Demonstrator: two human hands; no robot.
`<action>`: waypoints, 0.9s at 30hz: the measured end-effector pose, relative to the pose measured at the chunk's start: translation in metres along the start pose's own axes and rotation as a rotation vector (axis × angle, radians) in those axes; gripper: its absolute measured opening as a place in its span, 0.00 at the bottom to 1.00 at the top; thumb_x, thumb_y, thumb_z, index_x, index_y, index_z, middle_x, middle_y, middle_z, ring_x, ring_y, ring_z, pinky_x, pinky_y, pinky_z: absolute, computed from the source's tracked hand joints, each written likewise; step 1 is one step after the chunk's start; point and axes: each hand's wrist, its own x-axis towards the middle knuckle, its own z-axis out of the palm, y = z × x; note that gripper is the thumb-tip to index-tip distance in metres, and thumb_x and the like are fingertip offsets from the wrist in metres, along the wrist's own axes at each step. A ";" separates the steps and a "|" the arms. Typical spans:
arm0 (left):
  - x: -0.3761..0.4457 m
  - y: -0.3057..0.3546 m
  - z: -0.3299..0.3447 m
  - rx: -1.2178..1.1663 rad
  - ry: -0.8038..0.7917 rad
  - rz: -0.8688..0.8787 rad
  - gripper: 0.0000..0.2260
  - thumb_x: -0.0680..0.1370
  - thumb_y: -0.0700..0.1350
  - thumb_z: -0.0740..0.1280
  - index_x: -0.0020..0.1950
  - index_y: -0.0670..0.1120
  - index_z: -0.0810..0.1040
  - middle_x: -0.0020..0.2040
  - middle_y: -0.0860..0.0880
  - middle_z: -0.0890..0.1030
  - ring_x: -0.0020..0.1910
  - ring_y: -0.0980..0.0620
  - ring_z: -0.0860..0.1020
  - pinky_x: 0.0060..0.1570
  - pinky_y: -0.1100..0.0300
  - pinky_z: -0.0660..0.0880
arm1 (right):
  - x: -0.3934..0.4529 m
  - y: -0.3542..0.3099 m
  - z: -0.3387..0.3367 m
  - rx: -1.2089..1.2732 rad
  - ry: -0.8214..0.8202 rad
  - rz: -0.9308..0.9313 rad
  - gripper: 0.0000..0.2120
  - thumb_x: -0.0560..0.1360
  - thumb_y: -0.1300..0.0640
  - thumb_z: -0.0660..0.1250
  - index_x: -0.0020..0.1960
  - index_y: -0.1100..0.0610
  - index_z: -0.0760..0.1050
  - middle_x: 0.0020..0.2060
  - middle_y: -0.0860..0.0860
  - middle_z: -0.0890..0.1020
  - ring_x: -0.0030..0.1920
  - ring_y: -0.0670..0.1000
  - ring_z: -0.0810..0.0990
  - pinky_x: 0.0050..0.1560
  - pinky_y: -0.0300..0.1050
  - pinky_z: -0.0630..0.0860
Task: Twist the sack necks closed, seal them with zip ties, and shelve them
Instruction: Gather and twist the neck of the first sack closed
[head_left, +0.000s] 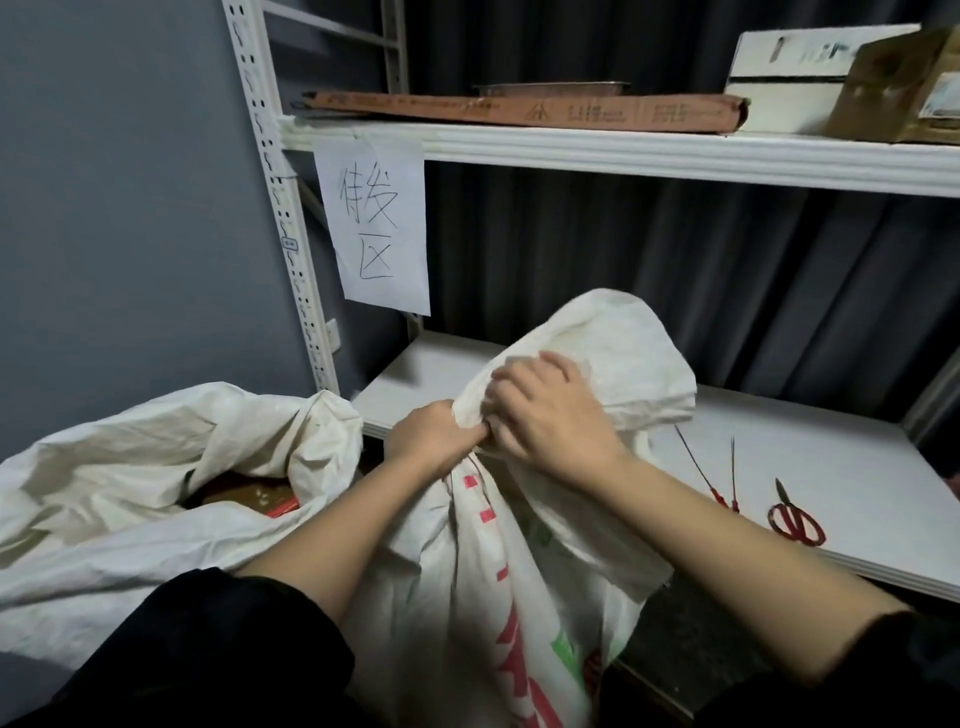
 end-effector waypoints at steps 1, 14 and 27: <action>0.000 -0.001 0.000 -0.069 -0.023 -0.034 0.24 0.66 0.65 0.58 0.52 0.52 0.79 0.48 0.49 0.83 0.48 0.45 0.80 0.48 0.56 0.75 | -0.007 -0.008 0.005 -0.001 -0.005 -0.040 0.13 0.70 0.49 0.64 0.49 0.56 0.77 0.50 0.53 0.80 0.56 0.56 0.77 0.62 0.53 0.65; 0.007 -0.027 0.021 -0.442 -0.281 -0.007 0.11 0.64 0.57 0.74 0.41 0.54 0.82 0.42 0.56 0.84 0.43 0.55 0.81 0.45 0.59 0.77 | -0.046 0.019 0.062 -0.094 -0.186 0.075 0.38 0.64 0.61 0.71 0.72 0.51 0.65 0.75 0.51 0.63 0.73 0.56 0.64 0.63 0.53 0.64; 0.002 -0.025 0.030 0.439 0.254 0.530 0.27 0.68 0.60 0.68 0.61 0.48 0.66 0.38 0.49 0.82 0.40 0.45 0.79 0.52 0.56 0.64 | -0.033 0.040 0.044 0.873 -0.551 0.628 0.06 0.62 0.59 0.68 0.37 0.52 0.74 0.36 0.46 0.81 0.39 0.50 0.77 0.40 0.48 0.72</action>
